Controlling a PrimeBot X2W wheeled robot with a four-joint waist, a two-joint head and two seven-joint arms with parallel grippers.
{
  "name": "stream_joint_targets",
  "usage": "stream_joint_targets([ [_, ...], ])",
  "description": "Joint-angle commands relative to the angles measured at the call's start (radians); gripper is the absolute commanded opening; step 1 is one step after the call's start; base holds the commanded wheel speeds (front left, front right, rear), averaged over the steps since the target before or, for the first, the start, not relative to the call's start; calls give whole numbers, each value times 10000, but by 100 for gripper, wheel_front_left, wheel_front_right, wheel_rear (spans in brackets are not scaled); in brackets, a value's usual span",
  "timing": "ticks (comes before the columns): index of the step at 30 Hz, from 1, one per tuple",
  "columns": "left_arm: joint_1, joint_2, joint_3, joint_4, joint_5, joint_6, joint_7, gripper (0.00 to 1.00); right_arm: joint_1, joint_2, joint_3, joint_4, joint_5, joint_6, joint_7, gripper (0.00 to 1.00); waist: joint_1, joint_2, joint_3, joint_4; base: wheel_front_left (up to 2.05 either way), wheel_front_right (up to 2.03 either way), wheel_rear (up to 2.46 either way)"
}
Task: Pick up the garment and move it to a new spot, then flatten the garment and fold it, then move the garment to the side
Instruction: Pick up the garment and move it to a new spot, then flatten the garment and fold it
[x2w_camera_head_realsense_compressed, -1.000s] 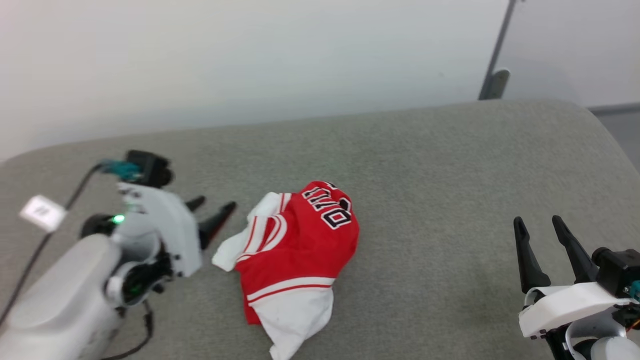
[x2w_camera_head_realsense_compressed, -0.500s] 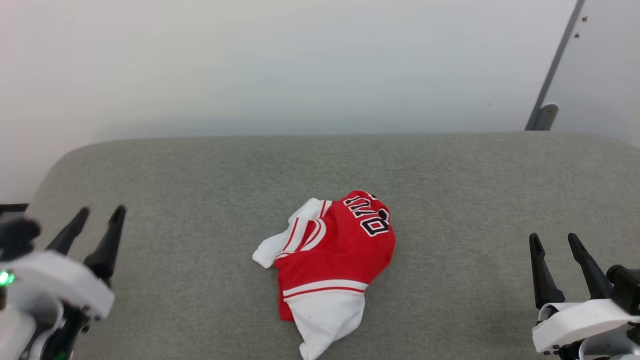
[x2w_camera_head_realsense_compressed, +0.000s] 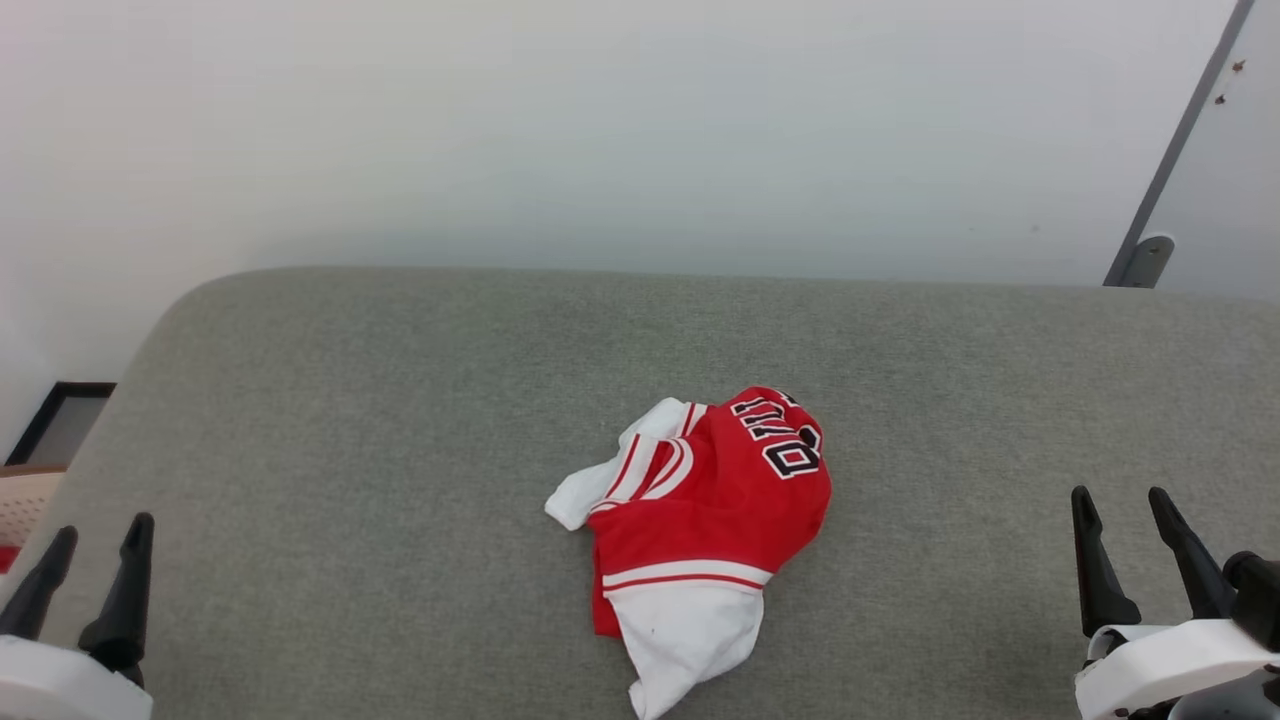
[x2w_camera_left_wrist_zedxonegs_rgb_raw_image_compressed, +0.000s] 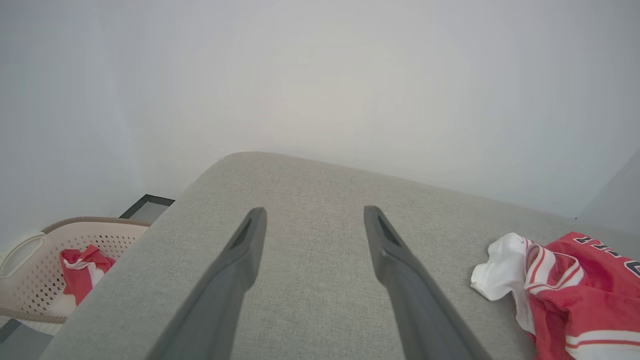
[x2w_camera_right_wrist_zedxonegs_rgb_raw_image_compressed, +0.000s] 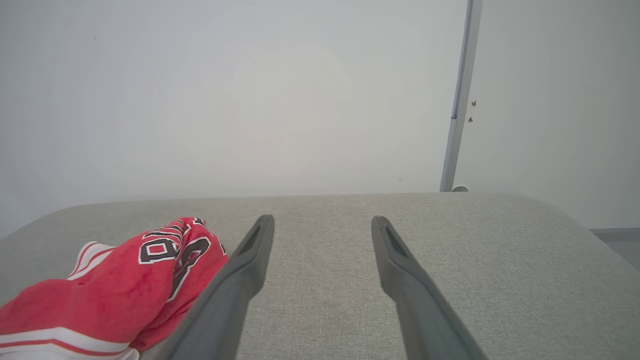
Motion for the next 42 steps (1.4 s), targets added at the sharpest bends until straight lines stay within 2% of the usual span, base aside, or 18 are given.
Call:
stream_joint_targets([
  [1,204,-129,244,-81,255,-100,-46,100,147,-11,-29,22,-23,-14,-71,100,0,0,-2,54,0,0,0],
  [12,515,-538,679,-195,1009,-601,-37,100,164,44,51,47,-35,-14,-111,100,0,0,18,126,0,0,0],
  [23,335,-607,663,-163,1024,-692,15,100,126,33,306,-15,65,-14,61,100,0,0,112,175,0,0,0],
  [31,50,-637,566,-172,1000,-605,203,100,39,63,1522,98,568,-14,652,100,0,0,204,572,0,0,0],
  [36,-111,-611,488,-253,1072,-554,310,100,-15,25,2612,204,1003,-14,1419,100,0,0,285,979,0,0,0],
  [42,-366,-676,316,-377,1158,-545,465,100,0,-43,3395,215,1473,-14,2619,100,0,0,517,1557,0,0,0],
])
